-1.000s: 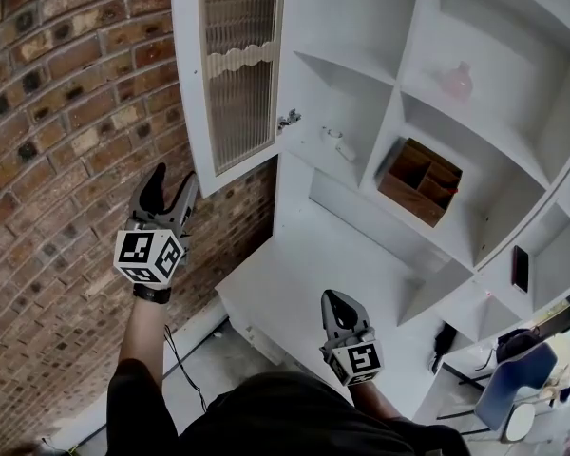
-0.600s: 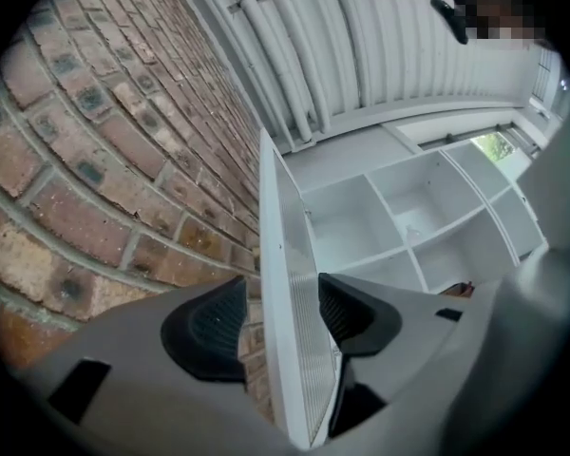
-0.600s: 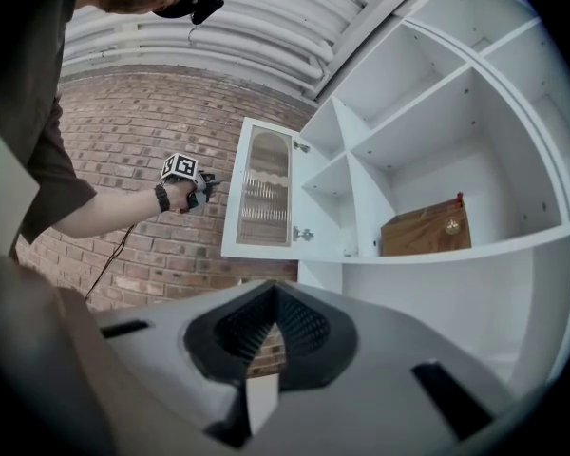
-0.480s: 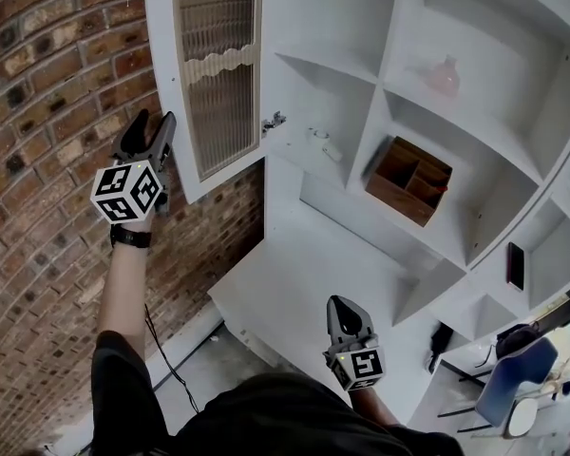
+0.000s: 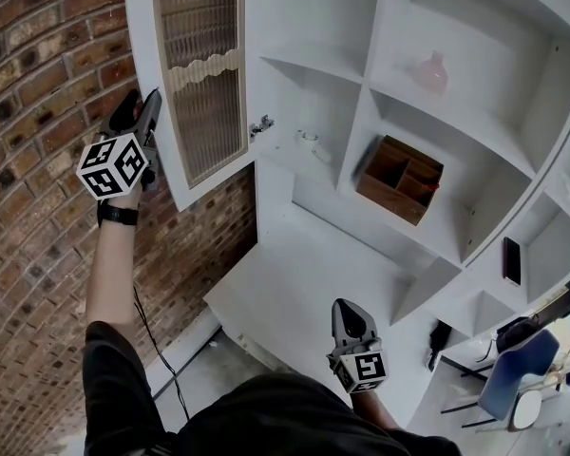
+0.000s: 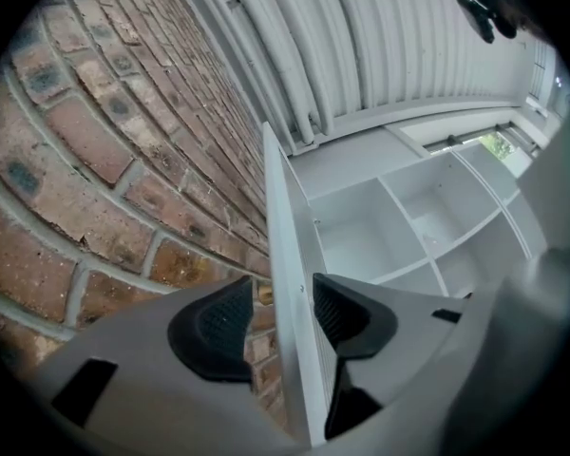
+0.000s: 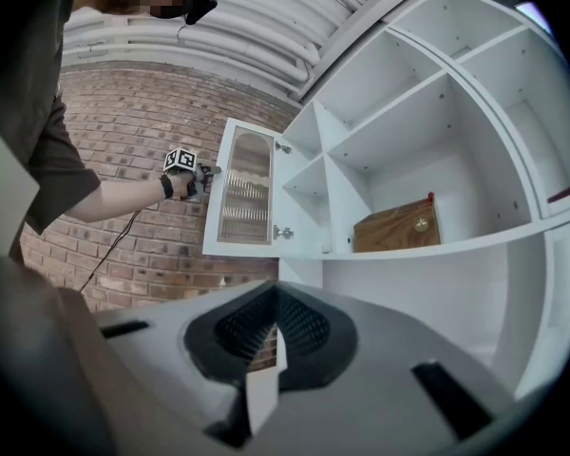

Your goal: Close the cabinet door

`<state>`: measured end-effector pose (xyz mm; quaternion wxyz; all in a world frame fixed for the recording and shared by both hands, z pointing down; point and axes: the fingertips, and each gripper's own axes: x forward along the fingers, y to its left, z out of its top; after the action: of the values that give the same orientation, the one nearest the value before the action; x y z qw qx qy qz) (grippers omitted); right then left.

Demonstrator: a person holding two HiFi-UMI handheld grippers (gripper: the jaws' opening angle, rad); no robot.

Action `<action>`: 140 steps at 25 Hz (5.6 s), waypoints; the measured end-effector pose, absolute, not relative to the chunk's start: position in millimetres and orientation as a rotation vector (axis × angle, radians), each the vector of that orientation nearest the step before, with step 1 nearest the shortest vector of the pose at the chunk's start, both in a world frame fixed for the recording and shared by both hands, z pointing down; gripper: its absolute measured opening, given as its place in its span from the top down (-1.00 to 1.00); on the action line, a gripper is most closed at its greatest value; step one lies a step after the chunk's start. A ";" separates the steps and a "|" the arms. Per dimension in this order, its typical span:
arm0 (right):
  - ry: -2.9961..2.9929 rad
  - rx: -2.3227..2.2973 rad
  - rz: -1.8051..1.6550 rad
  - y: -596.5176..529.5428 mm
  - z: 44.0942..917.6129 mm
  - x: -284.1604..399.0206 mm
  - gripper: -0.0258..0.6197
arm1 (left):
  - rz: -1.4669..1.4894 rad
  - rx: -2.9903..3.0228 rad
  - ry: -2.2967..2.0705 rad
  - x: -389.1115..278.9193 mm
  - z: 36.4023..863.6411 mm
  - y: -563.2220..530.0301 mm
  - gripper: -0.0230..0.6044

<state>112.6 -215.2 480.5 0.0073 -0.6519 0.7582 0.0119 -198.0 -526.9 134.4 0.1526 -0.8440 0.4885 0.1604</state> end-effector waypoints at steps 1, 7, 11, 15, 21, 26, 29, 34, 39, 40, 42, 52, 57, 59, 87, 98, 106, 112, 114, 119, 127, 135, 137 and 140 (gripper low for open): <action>2.365 -2.046 0.041 -215.0 480.6 113.9 0.93 | 0.460 -2.424 1.397 -197.9 132.2 -529.2 0.30; 2.343 -2.066 0.036 -215.1 480.7 119.0 0.93 | 0.443 -2.448 1.335 -191.2 126.3 -536.5 0.52; 2.340 -2.074 0.026 -216.2 483.0 122.1 0.93 | 0.474 -2.467 1.309 -189.8 126.3 -534.2 0.56; 2.348 -2.065 0.016 -218.7 484.6 120.7 0.93 | 0.478 -2.467 1.295 -185.5 126.2 -529.0 0.57; 2.362 -2.054 0.015 -220.0 484.6 116.1 0.93 | 0.491 -2.466 1.258 -174.1 124.8 -509.8 0.60; 2.364 -2.048 0.013 -219.8 485.1 114.3 0.93 | 0.468 -2.430 1.241 -157.2 125.4 -490.3 0.62; 2.366 -2.049 0.014 -219.8 485.1 113.8 0.93 | 0.455 -2.409 1.231 -147.1 125.6 -480.3 0.62; 2.365 -2.054 0.010 -221.2 485.2 114.5 0.93 | 0.434 -2.366 1.228 -129.5 126.0 -465.4 0.61; 2.354 -2.060 0.009 -223.9 484.6 117.1 0.93 | 0.439 -2.322 1.242 -115.0 126.3 -454.6 0.60; 2.352 -2.061 0.009 -224.3 484.4 118.0 0.93 | 0.438 -2.311 1.241 -111.8 126.4 -452.4 0.60; 2.348 -2.064 0.007 -225.0 484.2 119.5 0.93 | 0.437 -2.292 1.238 -105.6 126.4 -448.1 0.59; 2.341 -2.075 0.004 -225.8 486.0 121.7 0.93 | 0.438 -2.212 1.213 -68.6 126.6 -427.8 0.54; 2.311 -2.101 0.007 -221.0 485.4 128.5 0.93 | 0.423 -2.160 1.193 -46.0 126.0 -418.4 0.49; 2.291 -2.119 0.006 -217.4 485.9 134.4 0.93 | 0.429 -2.149 1.192 -39.3 125.5 -416.0 0.49; 2.091 -2.278 -0.025 -181.2 494.3 202.7 0.93 | 0.352 -1.956 1.093 84.3 128.5 -401.6 0.35; 2.072 -2.285 -0.025 -174.8 493.5 216.2 0.93 | 0.310 -1.942 1.071 125.1 132.9 -411.5 0.39; 2.050 -2.302 -0.045 -168.5 498.0 227.4 0.93 | 0.304 -1.954 1.055 143.3 132.4 -415.9 0.48; 2.035 -2.309 -0.056 -164.8 499.8 234.8 0.93 | 0.280 -1.949 1.045 156.8 133.3 -420.0 0.45; 2.033 -2.314 -0.057 -163.2 500.6 237.0 0.93 | 0.276 -1.950 1.042 160.3 133.7 -421.0 0.45; 2.022 -2.320 -0.063 -160.1 501.8 241.7 0.93 | 0.270 -1.948 1.039 168.8 133.7 -424.1 0.45; 2.007 -2.332 -0.065 -154.8 503.5 248.2 0.93 | 0.248 -1.945 1.030 182.3 135.2 -430.4 0.42; 1.980 -2.346 -0.072 -150.8 505.2 256.8 0.93 | 0.231 -1.933 1.030 194.2 136.2 -436.7 0.41; 1.974 -2.350 -0.075 -149.8 505.7 259.4 0.93 | 0.231 -1.933 1.031 196.5 136.2 -437.6 0.41; 1.969 -2.354 -0.080 -149.3 507.1 262.9 0.93 | 0.227 -1.929 1.029 200.5 136.1 -439.3 0.41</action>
<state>262.9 -149.3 507.1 0.0357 -0.7663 0.6410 -0.0259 200.5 -439.3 136.1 0.4546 -0.7817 0.4169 0.0921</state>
